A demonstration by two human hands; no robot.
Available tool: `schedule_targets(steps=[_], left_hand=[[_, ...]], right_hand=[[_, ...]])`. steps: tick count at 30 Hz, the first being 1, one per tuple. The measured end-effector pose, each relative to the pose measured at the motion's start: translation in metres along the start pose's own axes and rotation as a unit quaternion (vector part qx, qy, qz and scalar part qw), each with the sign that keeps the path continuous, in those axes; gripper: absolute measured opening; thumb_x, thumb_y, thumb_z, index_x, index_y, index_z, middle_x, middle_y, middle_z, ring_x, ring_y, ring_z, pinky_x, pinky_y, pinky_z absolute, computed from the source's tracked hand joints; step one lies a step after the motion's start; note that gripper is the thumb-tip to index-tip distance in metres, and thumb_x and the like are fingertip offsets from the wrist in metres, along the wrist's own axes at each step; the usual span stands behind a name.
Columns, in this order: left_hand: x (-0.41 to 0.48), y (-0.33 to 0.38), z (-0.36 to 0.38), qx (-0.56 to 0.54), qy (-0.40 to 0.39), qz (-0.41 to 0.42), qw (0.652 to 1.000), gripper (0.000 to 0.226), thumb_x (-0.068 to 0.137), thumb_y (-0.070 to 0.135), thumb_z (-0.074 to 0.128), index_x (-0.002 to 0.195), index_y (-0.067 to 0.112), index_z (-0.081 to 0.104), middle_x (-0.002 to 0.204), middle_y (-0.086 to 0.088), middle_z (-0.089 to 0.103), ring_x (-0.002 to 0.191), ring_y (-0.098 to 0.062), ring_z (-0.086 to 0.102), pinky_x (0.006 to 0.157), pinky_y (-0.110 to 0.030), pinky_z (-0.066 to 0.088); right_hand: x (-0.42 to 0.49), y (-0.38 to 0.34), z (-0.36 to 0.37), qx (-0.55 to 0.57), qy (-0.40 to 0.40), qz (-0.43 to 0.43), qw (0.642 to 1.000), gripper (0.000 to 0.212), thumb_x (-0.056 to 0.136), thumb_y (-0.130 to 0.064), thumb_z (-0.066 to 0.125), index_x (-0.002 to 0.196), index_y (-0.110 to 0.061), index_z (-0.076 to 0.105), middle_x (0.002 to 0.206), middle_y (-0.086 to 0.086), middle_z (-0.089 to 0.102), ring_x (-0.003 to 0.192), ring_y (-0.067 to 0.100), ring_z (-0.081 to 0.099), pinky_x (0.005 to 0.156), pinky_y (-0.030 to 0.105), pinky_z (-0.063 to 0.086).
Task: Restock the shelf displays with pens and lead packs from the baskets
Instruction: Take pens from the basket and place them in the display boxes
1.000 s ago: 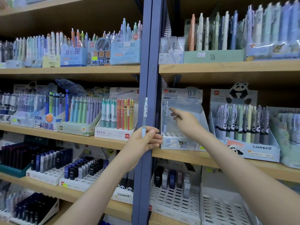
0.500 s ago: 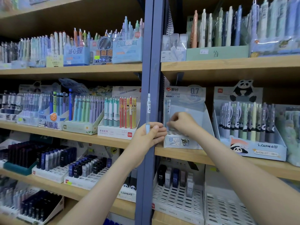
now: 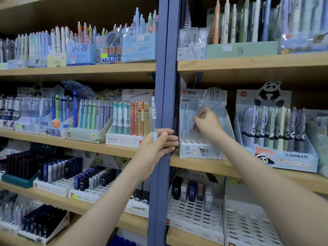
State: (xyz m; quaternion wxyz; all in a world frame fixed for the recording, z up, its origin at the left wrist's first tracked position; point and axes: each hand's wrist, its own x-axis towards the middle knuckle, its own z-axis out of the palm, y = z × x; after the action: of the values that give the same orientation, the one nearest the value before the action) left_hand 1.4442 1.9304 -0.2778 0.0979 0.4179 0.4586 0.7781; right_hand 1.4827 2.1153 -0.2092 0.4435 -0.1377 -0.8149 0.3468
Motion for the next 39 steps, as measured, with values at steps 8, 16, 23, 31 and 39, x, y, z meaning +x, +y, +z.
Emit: schedule_targets(steps=[8, 16, 23, 31, 39], left_hand=[[0.0, 0.002, 0.002, 0.009, -0.02, 0.003, 1.0, 0.021, 0.101, 0.015, 0.043, 0.107, 0.01, 0.061, 0.087, -0.002, 0.072, 0.085, -0.015, 0.07, 0.075, -0.024, 0.057], [-0.001, 0.0, -0.003, 0.019, -0.014, 0.011, 1.0, 0.02, 0.099, 0.017, 0.045, 0.106, 0.01, 0.062, 0.087, -0.002, 0.072, 0.081, -0.014, 0.067, 0.075, -0.025, 0.056], [-0.002, -0.001, -0.005, 0.021, -0.012, 0.012, 1.0, 0.019, 0.099, 0.015, 0.044, 0.105, 0.01, 0.061, 0.084, -0.002, 0.071, 0.079, -0.014, 0.067, 0.075, -0.025, 0.056], [-0.004, -0.002, -0.011, 0.025, -0.005, 0.019, 0.999, 0.02, 0.1, 0.015, 0.043, 0.105, 0.009, 0.061, 0.084, -0.003, 0.071, 0.078, -0.013, 0.067, 0.072, -0.023, 0.055], [-0.006, -0.002, -0.014, 0.024, -0.001, 0.023, 0.999, 0.02, 0.1, 0.014, 0.042, 0.104, 0.008, 0.062, 0.082, -0.002, 0.071, 0.077, -0.012, 0.068, 0.071, -0.022, 0.055]], right_hand=[[0.003, 0.005, 0.003, -0.066, -0.069, 0.021, 0.995, 0.004, 0.089, -0.013, 0.053, 0.093, -0.015, 0.052, 0.093, 0.009, 0.066, 0.08, 0.024, 0.065, 0.066, 0.031, 0.052], [0.006, 0.005, 0.004, -0.103, -0.115, 0.02, 0.988, 0.008, 0.09, -0.012, 0.052, 0.084, -0.015, 0.055, 0.092, 0.013, 0.068, 0.072, 0.027, 0.064, 0.056, 0.032, 0.05], [0.004, 0.009, 0.004, -0.136, -0.119, 0.036, 0.983, 0.011, 0.089, -0.012, 0.06, 0.079, -0.014, 0.055, 0.089, 0.01, 0.064, 0.056, 0.013, 0.048, 0.044, 0.021, 0.034], [-0.002, 0.004, 0.016, -0.145, -0.022, -0.103, 0.984, 0.027, 0.087, 0.002, 0.051, 0.108, -0.014, 0.058, 0.106, 0.002, 0.048, 0.109, 0.021, 0.045, 0.08, 0.021, 0.034], [-0.005, 0.007, 0.013, -0.144, -0.034, -0.114, 0.982, 0.043, 0.089, 0.003, 0.046, 0.127, -0.016, 0.054, 0.111, -0.003, 0.034, 0.125, 0.019, 0.029, 0.082, 0.013, 0.022]])
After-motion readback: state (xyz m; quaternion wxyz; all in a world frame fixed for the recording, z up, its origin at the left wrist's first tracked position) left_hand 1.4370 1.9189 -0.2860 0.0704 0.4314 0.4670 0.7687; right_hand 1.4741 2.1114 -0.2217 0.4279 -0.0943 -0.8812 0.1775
